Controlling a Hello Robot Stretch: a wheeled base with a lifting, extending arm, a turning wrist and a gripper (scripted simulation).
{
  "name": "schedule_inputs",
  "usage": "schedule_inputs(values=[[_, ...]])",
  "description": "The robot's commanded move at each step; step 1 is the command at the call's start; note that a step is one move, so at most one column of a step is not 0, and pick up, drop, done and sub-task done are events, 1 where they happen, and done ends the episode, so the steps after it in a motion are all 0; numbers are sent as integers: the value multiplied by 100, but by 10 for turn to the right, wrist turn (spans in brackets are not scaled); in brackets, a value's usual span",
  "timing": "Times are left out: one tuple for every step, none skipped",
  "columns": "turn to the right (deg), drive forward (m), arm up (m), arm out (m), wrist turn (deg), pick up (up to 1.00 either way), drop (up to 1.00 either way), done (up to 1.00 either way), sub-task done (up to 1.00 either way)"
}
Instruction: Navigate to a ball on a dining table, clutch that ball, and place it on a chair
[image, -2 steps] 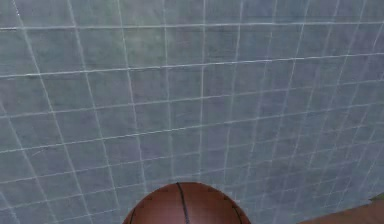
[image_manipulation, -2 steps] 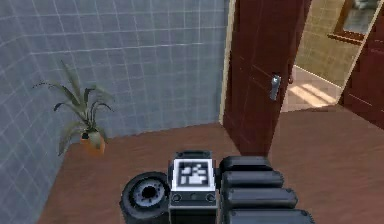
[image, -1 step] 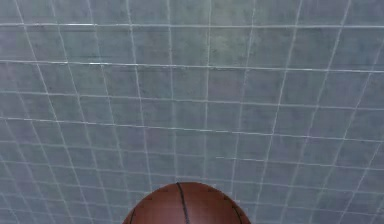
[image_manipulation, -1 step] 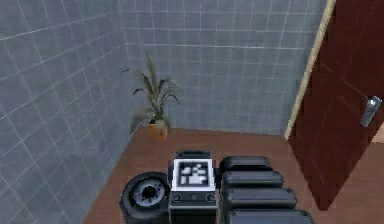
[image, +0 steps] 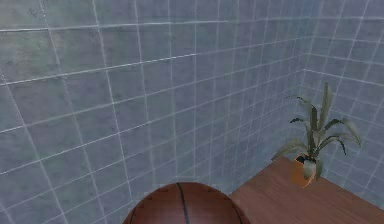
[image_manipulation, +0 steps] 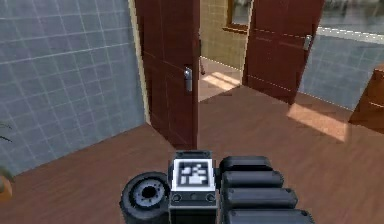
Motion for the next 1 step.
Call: schedule_inputs(values=[[240,0,0,0,0,0,0,0,0]])
